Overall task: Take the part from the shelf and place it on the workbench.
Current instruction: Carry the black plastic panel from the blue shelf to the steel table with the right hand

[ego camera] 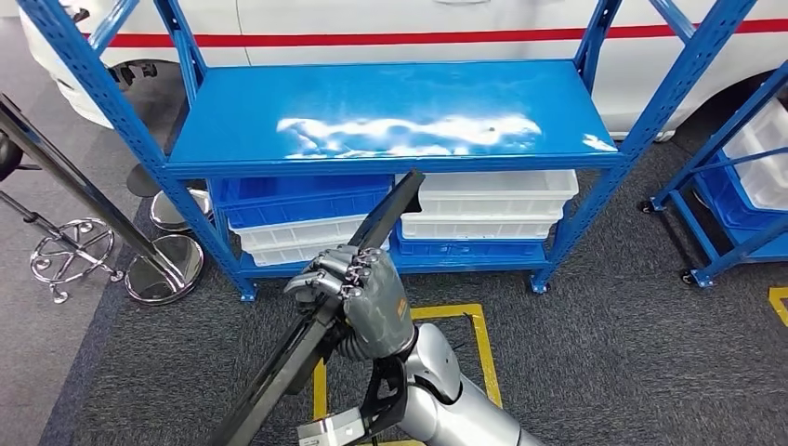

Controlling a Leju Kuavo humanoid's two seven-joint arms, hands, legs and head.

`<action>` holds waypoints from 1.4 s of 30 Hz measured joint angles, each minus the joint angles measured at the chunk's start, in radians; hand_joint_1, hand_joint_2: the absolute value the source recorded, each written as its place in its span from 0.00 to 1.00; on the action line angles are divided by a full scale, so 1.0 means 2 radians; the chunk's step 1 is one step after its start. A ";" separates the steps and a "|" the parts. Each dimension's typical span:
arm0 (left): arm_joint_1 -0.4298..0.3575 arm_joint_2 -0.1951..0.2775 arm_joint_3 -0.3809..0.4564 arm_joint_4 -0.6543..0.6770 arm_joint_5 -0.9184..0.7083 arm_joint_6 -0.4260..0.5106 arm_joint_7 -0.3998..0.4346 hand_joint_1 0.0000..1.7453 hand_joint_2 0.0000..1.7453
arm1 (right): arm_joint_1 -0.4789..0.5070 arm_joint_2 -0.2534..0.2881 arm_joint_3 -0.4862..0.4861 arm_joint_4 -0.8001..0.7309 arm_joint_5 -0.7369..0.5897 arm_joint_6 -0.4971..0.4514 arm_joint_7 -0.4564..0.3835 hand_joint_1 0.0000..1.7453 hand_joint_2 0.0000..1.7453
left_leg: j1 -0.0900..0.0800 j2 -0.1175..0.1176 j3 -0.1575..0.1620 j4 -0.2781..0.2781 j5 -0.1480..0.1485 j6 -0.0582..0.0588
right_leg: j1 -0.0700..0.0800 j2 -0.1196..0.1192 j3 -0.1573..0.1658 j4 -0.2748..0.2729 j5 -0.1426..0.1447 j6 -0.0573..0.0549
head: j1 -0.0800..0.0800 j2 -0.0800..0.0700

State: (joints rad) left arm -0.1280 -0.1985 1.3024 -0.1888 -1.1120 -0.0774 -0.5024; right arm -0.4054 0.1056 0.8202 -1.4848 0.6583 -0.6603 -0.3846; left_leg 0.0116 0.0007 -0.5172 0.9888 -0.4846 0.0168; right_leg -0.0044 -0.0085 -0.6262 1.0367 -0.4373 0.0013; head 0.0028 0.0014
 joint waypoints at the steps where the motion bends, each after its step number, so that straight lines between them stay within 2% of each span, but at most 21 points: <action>1: 0.000 0.000 0.000 0.000 0.000 0.000 0.000 0.00 1.00 | 0.002 0.000 0.000 0.000 0.001 -0.001 -0.001 1.00 1.00 | 0.001 0.001 -0.004 -0.003 0.006 0.005 | 0.000 0.001 -0.004 0.009 -0.013 0.002 | 0.000 0.000; 4: -0.001 0.000 0.000 0.000 -0.001 0.000 0.000 0.00 1.00 | 0.008 0.000 0.001 0.000 0.007 -0.004 -0.002 1.00 1.00 | 0.002 0.005 -0.023 -0.002 0.021 0.011 | -0.002 0.004 -0.024 0.088 -0.081 0.007 | 0.000 0.000; 5: 0.000 0.000 0.000 0.000 -0.001 0.000 0.000 0.00 1.00 | 0.011 0.000 0.001 0.000 0.009 -0.006 -0.002 1.00 1.00 | 0.001 0.005 -0.031 0.000 0.025 0.010 | -0.002 0.004 -0.027 0.116 -0.092 0.008 | 0.000 0.000; 7: 0.000 0.000 0.000 0.000 -0.002 0.000 0.000 0.00 1.00 | 0.016 0.000 0.001 0.000 0.012 -0.007 -0.002 1.00 1.00 | 0.001 0.006 -0.047 0.005 0.033 0.008 | -0.004 0.003 -0.016 0.131 -0.076 0.010 | 0.000 0.000; 9: 0.000 0.000 0.000 0.000 -0.003 0.000 0.001 0.00 1.00 | 0.018 0.000 0.002 0.000 0.014 -0.008 -0.002 1.00 1.00 | 0.001 0.006 -0.061 0.013 0.040 0.005 | -0.005 0.004 0.024 0.084 -0.051 0.008 | 0.000 0.000; 11: 0.000 0.000 0.000 0.000 -0.003 0.000 0.001 0.00 1.00 | 0.019 0.000 0.003 -0.001 0.015 -0.009 -0.002 1.00 1.00 | 0.000 0.005 -0.070 0.017 0.047 0.000 | -0.003 0.004 0.067 0.019 -0.054 0.005 | 0.000 0.000; 13: 0.000 -0.001 0.000 0.000 -0.004 0.000 0.001 0.00 1.00 | 0.020 0.000 0.004 -0.003 0.015 -0.010 -0.002 1.00 1.00 | 0.000 0.005 -0.074 0.015 0.058 -0.007 | 0.000 0.005 0.079 -0.010 -0.060 0.000 | 0.000 0.000; 15: 0.001 0.000 0.000 0.000 -0.005 0.000 0.001 0.00 1.00 | 0.021 0.000 0.004 -0.003 0.015 -0.012 -0.002 1.00 1.00 | 0.002 0.004 -0.078 0.013 0.061 -0.013 | 0.000 0.003 0.070 -0.013 -0.050 -0.009 | 0.000 0.000; 17: 0.003 0.000 0.000 0.000 -0.007 0.000 0.002 0.00 1.00 | 0.023 0.000 0.006 -0.003 0.016 -0.012 -0.002 1.00 1.00 | 0.003 0.003 -0.088 0.037 0.024 -0.017 | -0.002 0.002 0.056 -0.015 -0.035 -0.019 | 0.000 0.000; 20: 0.003 0.000 -0.001 0.000 -0.012 0.000 0.005 0.00 1.00 | 0.030 0.000 0.008 -0.003 0.023 -0.013 -0.002 1.00 1.00 | 0.004 0.003 -0.102 0.128 -0.047 -0.021 | 0.000 0.000 0.030 -0.013 -0.014 -0.024 | 0.000 0.000; 21: 0.003 0.000 -0.002 0.000 -0.013 0.000 0.006 0.00 1.00 | 0.033 0.000 0.008 -0.003 0.026 -0.013 -0.002 1.00 1.00 | 0.004 0.003 -0.100 0.151 -0.047 -0.022 | 0.001 -0.001 0.020 -0.012 -0.007 -0.024 | 0.000 0.000; 23: 0.003 0.000 -0.004 0.000 -0.014 0.000 0.006 0.00 1.00 | 0.038 0.000 0.008 -0.003 0.028 -0.013 -0.002 1.00 1.00 | 0.004 0.003 -0.075 0.152 -0.018 -0.020 | 0.002 -0.001 -0.001 -0.007 0.005 -0.023 | 0.000 0.000; 25: 0.002 0.000 -0.005 0.000 -0.015 0.000 0.007 0.00 1.00 | 0.040 0.000 0.008 -0.004 0.030 -0.013 -0.002 1.00 1.00 | 0.002 0.002 -0.018 0.091 -0.007 -0.015 | 0.003 -0.001 -0.018 -0.002 0.016 -0.020 | 0.000 0.000; 27: 0.000 0.001 -0.007 0.000 -0.016 0.000 0.007 0.00 1.00 | 0.040 0.001 0.008 -0.006 0.033 -0.014 -0.002 1.00 1.00 | -0.001 0.001 0.034 0.018 -0.027 -0.010 | 0.003 -0.001 -0.025 -0.001 0.028 -0.015 | 0.000 0.000; 28: 0.000 0.001 -0.008 0.000 -0.017 0.000 0.007 0.00 1.00 | 0.041 0.001 0.008 -0.007 0.035 -0.014 -0.002 1.00 1.00 | -0.003 0.001 0.046 -0.004 -0.034 -0.008 | 0.003 -0.002 -0.026 -0.002 0.034 -0.012 | 0.000 0.000; 30: 0.001 0.001 -0.011 0.000 -0.020 0.000 0.008 0.00 1.00 | 0.046 0.002 0.007 -0.008 0.041 -0.014 -0.003 1.00 1.00 | -0.003 0.002 0.041 -0.013 -0.026 -0.003 | 0.001 -0.001 -0.029 -0.006 0.042 -0.006 | 0.000 0.000; 32: 0.001 0.001 -0.013 0.000 -0.023 0.000 0.010 0.00 1.00 | 0.055 0.002 0.007 -0.012 0.047 -0.014 -0.004 1.00 1.00 | 0.000 0.005 0.028 -0.015 -0.011 0.004 | 0.001 0.002 -0.037 0.011 0.011 0.000 | 0.000 0.000; 35: -0.001 0.002 -0.014 0.000 -0.025 0.000 0.009 0.00 1.00 | 0.073 0.002 0.007 -0.020 0.059 -0.014 -0.003 1.00 1.00 | 0.000 0.007 0.000 -0.011 0.010 0.009 | -0.003 0.003 -0.053 0.097 -0.065 0.006 | 0.000 0.000; 36: -0.001 0.002 -0.015 0.000 -0.025 0.000 0.008 0.00 1.00 | 0.076 0.002 0.007 -0.022 0.061 -0.014 -0.002 1.00 1.00 | 0.000 0.007 -0.011 -0.008 0.017 0.009 | -0.003 0.003 -0.054 0.125 -0.068 0.008 | 0.000 0.000; 39: -0.004 0.002 -0.018 0.000 -0.026 -0.001 0.006 0.00 1.00 | 0.080 0.002 0.008 -0.028 0.061 -0.014 0.001 1.00 1.00 | 0.000 0.009 -0.047 0.004 0.035 0.004 | -0.006 0.003 -0.016 0.125 -0.027 0.010 | 0.000 0.000; 42: -0.006 0.002 -0.021 0.000 -0.026 -0.001 0.005 0.00 1.00 | 0.077 0.002 0.011 -0.033 0.057 -0.014 0.004 1.00 1.00 | -0.001 0.008 -0.067 0.015 0.050 -0.003 | -0.004 0.004 0.067 0.020 -0.051 0.004 | 0.000 0.000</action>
State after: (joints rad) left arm -0.1407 -0.1949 1.2596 -0.1888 -1.1630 -0.0797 -0.4923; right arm -0.2512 0.1099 0.8420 -1.5513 0.7725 -0.6882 -0.3772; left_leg 0.0098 0.0161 -0.6517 1.0178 -0.3853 0.0100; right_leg -0.0123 -0.0007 -0.4915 1.0773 -0.5396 0.0085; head 0.0030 0.0013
